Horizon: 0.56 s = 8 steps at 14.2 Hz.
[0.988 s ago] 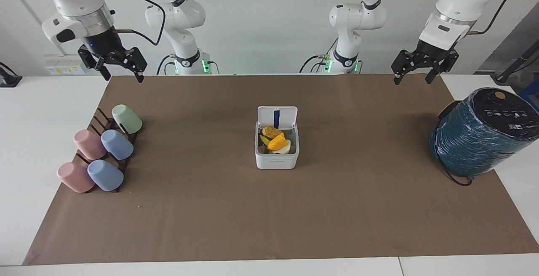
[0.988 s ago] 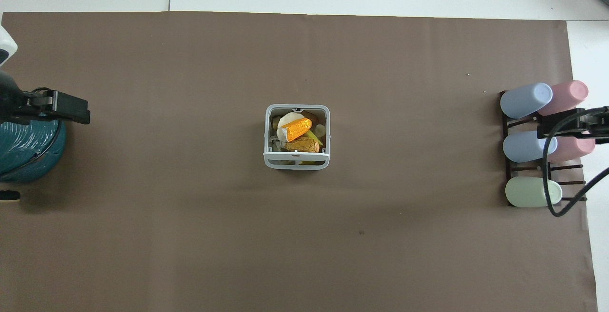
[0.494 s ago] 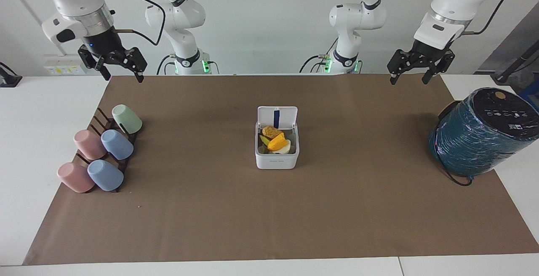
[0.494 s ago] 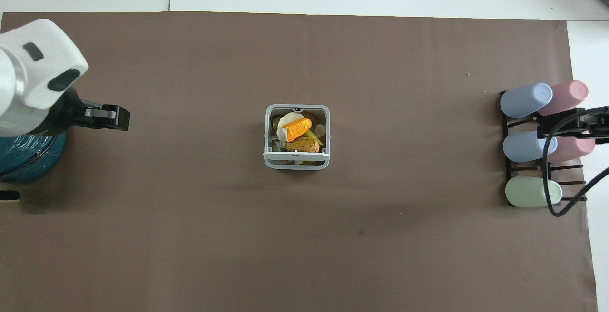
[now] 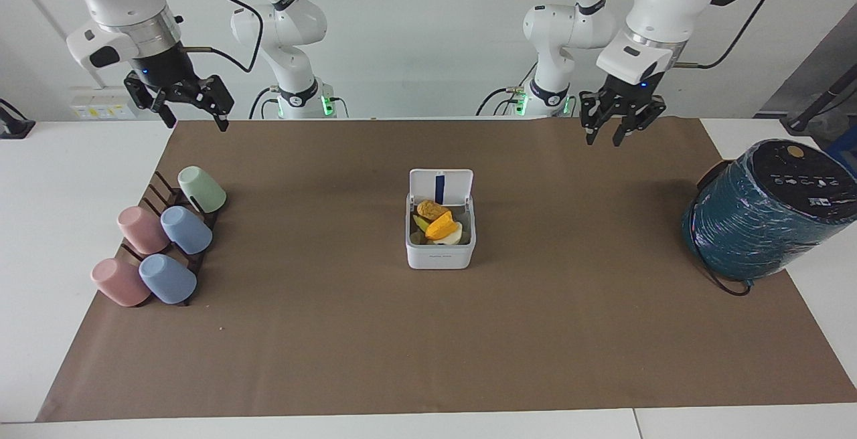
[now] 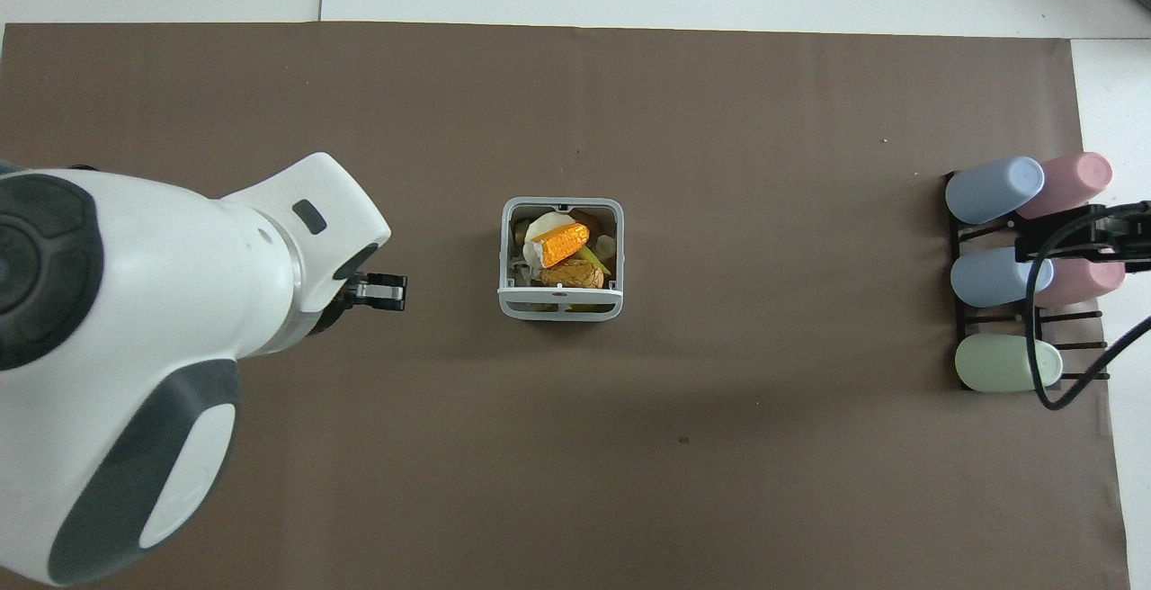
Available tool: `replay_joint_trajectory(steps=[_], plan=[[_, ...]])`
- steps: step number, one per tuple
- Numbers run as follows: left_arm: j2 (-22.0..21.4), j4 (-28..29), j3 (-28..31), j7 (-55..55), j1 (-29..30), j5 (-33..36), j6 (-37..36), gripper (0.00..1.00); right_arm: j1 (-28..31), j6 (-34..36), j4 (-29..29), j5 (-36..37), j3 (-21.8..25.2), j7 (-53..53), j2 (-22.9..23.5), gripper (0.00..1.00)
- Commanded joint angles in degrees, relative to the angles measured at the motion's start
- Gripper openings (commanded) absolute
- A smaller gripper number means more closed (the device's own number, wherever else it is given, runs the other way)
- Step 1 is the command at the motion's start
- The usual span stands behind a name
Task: Close trash can lid
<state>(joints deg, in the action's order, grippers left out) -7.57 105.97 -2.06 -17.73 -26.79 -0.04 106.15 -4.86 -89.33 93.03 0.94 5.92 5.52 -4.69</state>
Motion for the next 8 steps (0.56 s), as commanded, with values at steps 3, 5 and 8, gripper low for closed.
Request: replay_joint_trajectory(steps=[3,5,8], plan=[[-0.6,4.6,0.8,-0.9,-8.2,0.7,4.8,0.00,0.2,0.8,0.1,0.1,-0.3,0.7,-0.7,1.00],[1.3,4.7,0.8,-1.1,-11.0,0.5,6.9,0.00,0.2,0.8,0.1,0.1,-0.3,0.7,-0.7,1.00],[5.1,4.5,0.9,-2.4,-14.4,0.4,13.4,0.00,0.2,0.8,0.1,0.1,-0.3,0.7,-0.7,1.00]])
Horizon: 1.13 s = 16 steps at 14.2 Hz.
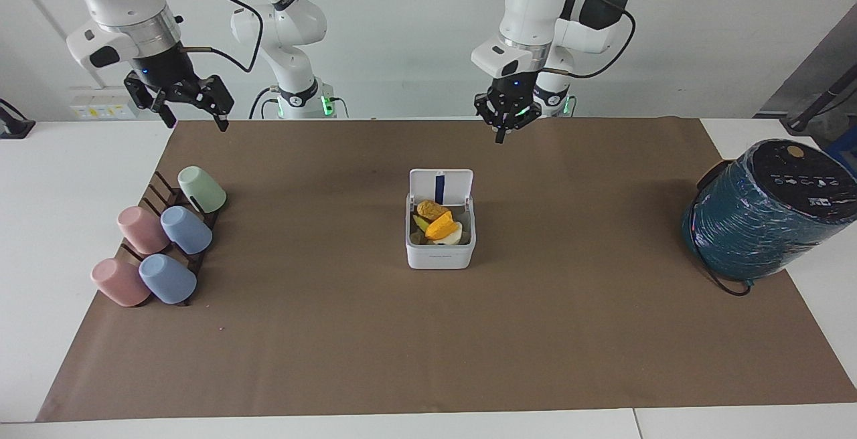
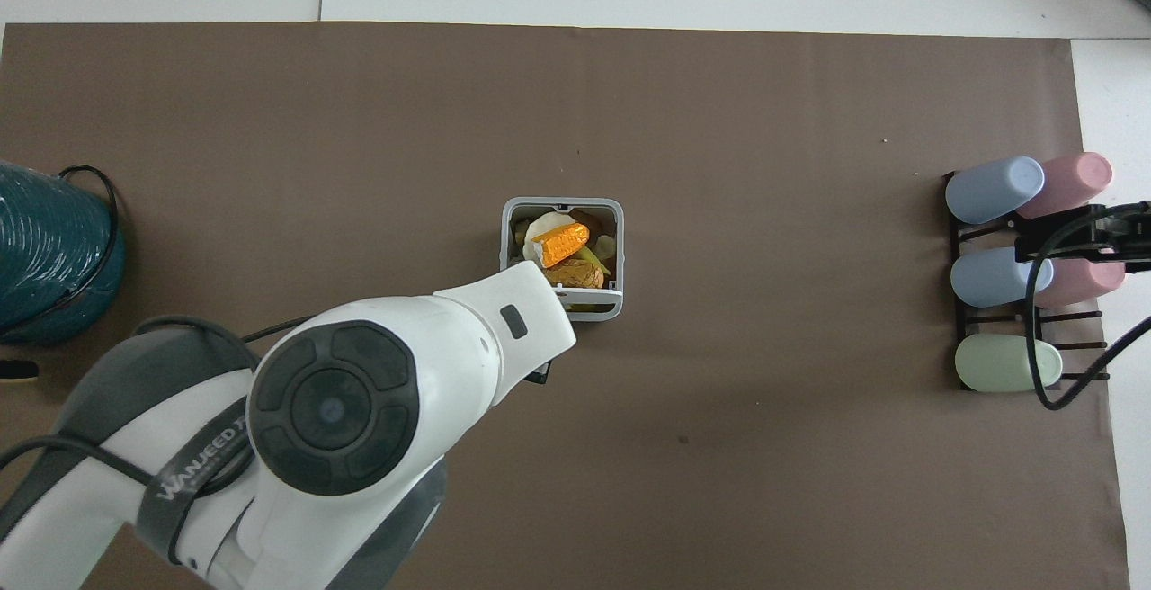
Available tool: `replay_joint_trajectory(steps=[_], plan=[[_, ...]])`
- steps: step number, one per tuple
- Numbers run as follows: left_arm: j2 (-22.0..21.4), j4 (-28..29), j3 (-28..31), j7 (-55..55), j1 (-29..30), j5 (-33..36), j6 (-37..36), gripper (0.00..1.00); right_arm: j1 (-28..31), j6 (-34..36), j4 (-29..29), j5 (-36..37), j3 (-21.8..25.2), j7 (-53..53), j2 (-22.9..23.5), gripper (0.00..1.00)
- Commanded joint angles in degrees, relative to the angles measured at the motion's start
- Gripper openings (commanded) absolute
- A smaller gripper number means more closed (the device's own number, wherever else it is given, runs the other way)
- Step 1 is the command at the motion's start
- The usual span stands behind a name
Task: Close trash can lid
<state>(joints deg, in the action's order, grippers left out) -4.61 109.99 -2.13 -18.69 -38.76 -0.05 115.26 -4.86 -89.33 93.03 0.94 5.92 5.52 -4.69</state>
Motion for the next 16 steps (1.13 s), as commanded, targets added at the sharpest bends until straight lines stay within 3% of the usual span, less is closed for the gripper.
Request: replay_joint_trajectory(steps=[1,11,16], plan=[[3.4,0.4,1.0,-2.0,-2.5,0.4,6.6,0.00,0.2,0.8,0.1,0.1,-0.3,0.7,-0.7,1.00],[10.6,-0.2,1.2,-0.6,1.9,0.5,24.5,0.00,0.2,0.8,0.1,0.1,-0.3,0.7,-0.7,1.00],[14.3,-0.2,1.2,-0.6,3.0,0.5,29.1,0.00,0.2,0.8,0.1,0.1,-0.3,0.7,-0.7,1.00]])
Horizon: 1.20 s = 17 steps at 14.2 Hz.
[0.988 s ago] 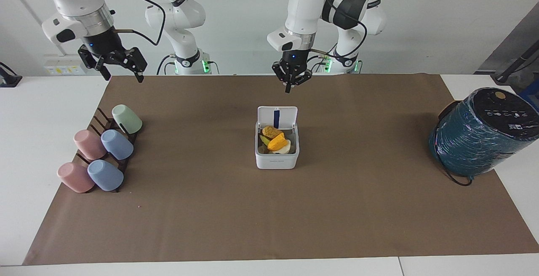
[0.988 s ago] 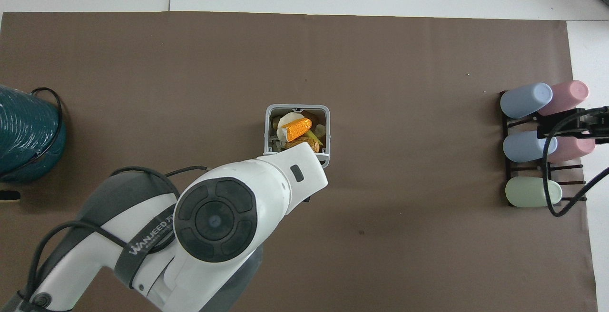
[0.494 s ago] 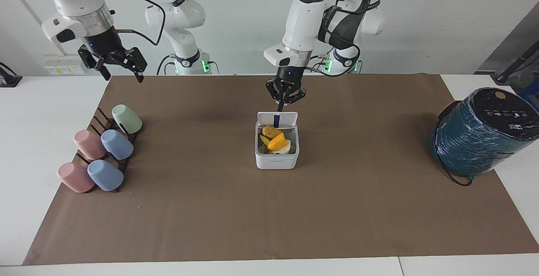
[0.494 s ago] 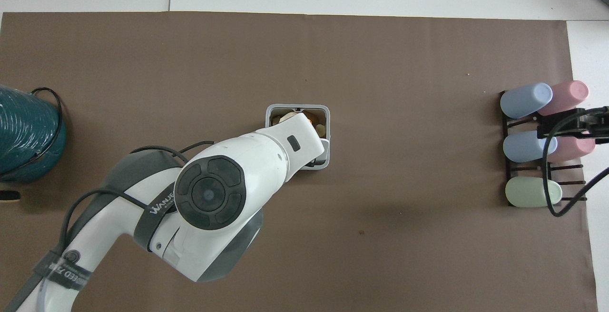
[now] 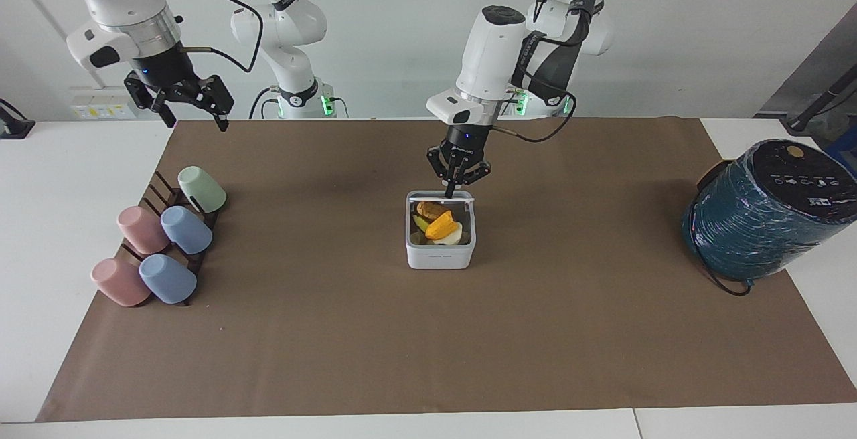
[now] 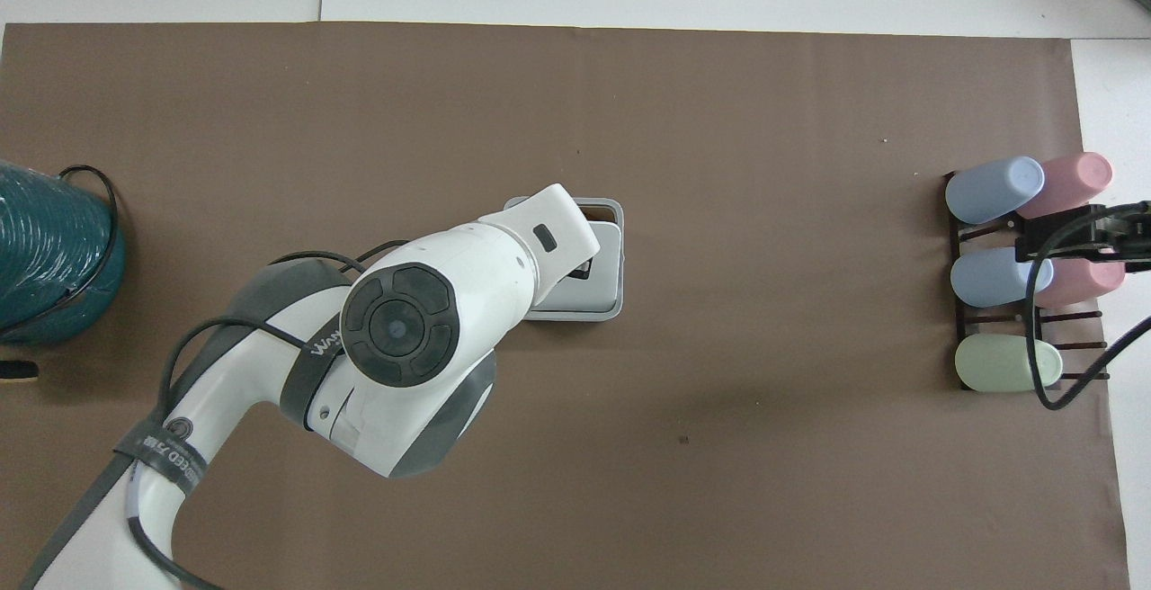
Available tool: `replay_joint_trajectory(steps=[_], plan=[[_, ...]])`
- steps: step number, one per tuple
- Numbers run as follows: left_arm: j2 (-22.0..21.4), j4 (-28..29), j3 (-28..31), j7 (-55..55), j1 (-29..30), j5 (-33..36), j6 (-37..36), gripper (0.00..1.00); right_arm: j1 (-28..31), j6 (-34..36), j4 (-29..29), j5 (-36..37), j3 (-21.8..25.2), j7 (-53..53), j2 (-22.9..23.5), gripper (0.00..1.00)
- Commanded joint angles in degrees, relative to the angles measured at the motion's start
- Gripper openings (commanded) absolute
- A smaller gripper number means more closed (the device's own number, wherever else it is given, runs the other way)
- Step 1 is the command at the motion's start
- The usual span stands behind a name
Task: Close trash can lid
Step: 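Lower the left gripper to press the white lid down onto the bin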
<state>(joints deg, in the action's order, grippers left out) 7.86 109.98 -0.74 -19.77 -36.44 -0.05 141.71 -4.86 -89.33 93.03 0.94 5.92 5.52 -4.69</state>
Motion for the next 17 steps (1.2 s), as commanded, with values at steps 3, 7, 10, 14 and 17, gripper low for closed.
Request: replay_joint_trajectory(steps=[3,7,10,14,17], plan=[[6.7,-1.5,-0.1,-0.1,0.7,0.6,5.5,0.00,0.2,0.8,0.1,0.1,-0.3,0.7,-0.7,1.00],[9.7,-1.8,-0.1,-0.3,0.7,0.9,7.1,0.00,0.2,0.8,0.1,0.1,-0.3,0.7,-0.7,1.00],[10.6,-2.0,-0.1,-0.4,0.4,0.9,7.0,0.00,0.2,0.8,0.1,0.1,-0.3,0.7,-0.7,1.00],[7.2,-2.5,-0.1,-0.4,0.2,1.0,-0.3,0.00,0.2,0.8,0.1,0.1,-0.3,0.7,-0.7,1.00],[1.6,-2.5,0.0,-0.1,0.7,1.0,-9.5,0.00,0.2,0.8,0.1,0.1,-0.3,0.7,-0.7,1.00]])
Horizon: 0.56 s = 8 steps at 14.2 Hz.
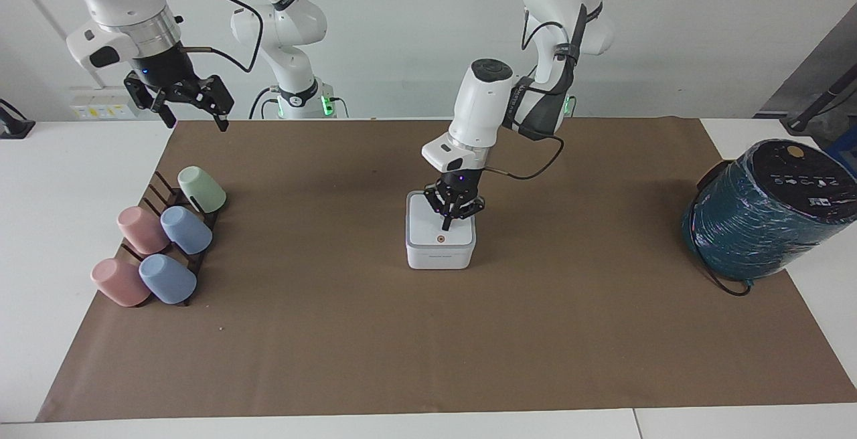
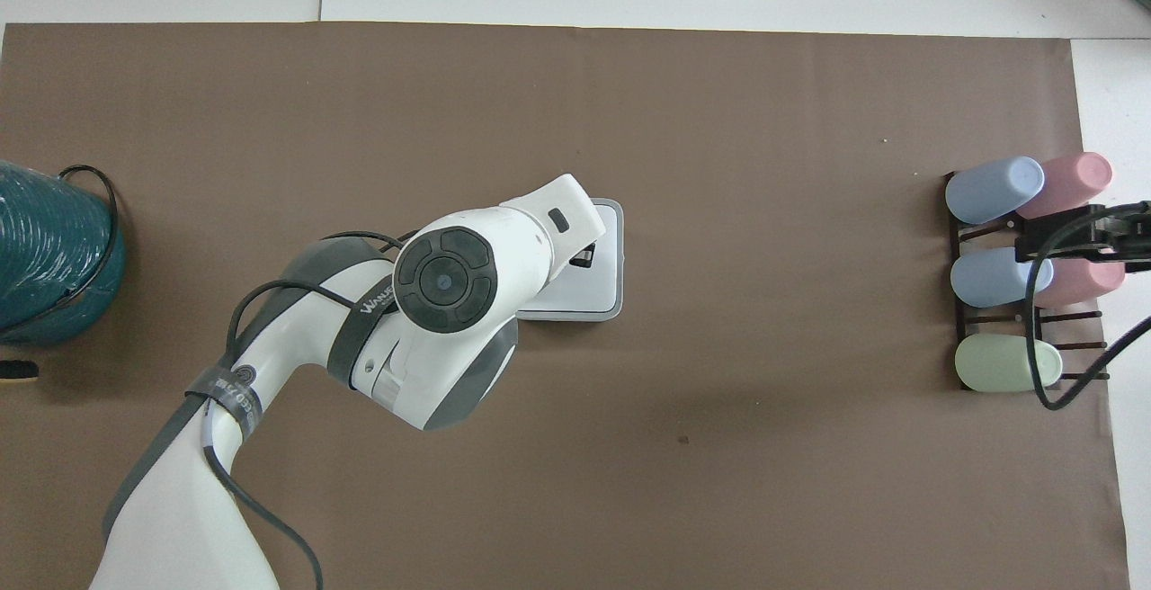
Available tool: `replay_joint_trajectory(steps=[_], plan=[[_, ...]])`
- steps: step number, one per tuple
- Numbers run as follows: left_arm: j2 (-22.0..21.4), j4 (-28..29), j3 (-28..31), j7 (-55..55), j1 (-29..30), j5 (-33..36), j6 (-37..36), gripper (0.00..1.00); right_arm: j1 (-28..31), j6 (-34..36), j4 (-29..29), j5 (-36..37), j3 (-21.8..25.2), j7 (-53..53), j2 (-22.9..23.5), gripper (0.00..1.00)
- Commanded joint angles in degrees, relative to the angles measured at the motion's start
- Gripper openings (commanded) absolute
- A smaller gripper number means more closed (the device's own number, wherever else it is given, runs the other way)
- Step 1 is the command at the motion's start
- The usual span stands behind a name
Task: Close trash can lid
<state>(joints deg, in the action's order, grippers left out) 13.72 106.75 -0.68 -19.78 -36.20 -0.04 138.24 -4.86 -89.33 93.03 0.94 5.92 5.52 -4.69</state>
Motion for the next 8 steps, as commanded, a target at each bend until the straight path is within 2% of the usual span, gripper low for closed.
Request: replay_joint_trajectory(steps=[1,5,6,8], plan=[[-6.1,0.7,0.0,0.0,0.9,1.0,-9.3,0.00,0.2,0.8,0.1,0.1,-0.3,0.7,-0.7,1.00],[-13.4,2.6,0.0,1.5,7.6,1.0,-19.6,0.03,0.2,0.8,0.1,0.1,-0.3,0.7,-0.7,1.00],[-15.1,3.1,0.0,3.8,9.6,1.0,-21.3,0.22,0.2,0.8,0.1,0.1,-0.3,0.7,-0.7,1.00],[-17.7,4.0,0.1,10.0,13.5,1.0,-24.6,0.95,0.2,0.8,0.1,0.1,-0.3,0.7,-0.7,1.00]])
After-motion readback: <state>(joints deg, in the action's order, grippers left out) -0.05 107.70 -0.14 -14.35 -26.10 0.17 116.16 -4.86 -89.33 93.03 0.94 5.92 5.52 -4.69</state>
